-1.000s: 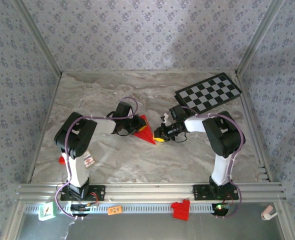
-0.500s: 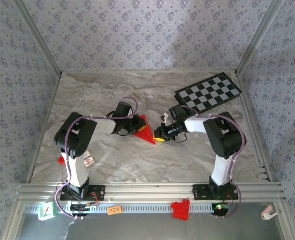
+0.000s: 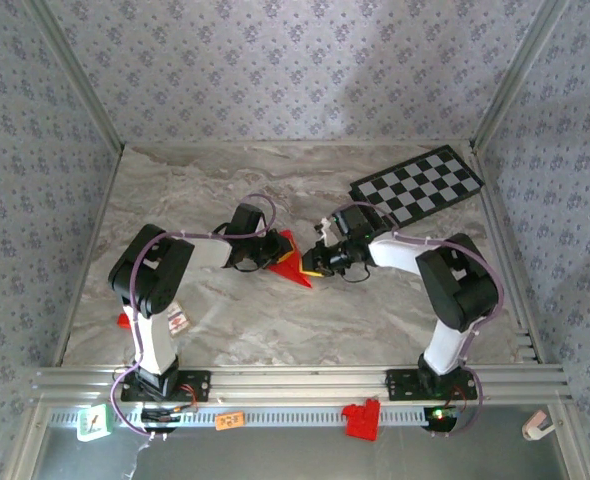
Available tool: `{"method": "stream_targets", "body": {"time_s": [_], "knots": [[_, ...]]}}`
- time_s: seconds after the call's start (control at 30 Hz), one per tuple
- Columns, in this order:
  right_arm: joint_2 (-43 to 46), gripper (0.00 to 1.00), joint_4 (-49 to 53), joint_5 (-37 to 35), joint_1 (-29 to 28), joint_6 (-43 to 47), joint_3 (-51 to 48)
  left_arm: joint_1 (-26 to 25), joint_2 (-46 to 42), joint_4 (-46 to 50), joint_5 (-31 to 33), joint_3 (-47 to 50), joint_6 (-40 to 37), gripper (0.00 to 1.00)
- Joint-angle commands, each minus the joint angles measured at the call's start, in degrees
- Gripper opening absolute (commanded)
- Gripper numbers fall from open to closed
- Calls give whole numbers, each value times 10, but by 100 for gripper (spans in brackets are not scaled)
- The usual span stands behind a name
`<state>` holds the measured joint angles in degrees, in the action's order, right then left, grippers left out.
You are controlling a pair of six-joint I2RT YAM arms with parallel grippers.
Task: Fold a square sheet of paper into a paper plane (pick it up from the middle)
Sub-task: Fourth fold the wing at the center of the table.
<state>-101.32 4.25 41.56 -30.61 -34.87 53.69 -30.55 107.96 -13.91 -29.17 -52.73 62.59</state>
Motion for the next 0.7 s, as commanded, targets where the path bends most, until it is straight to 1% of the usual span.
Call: {"method": "stream_targets", "body": {"time_s": [0.0, 0.67], "knots": [[-22, 18, 17, 8, -8, 13, 19, -4, 6, 4, -8, -8, -10, 16], [-61, 17, 33, 1, -10, 12, 13, -3, 11, 4, -8, -6, -9, 17]]}}
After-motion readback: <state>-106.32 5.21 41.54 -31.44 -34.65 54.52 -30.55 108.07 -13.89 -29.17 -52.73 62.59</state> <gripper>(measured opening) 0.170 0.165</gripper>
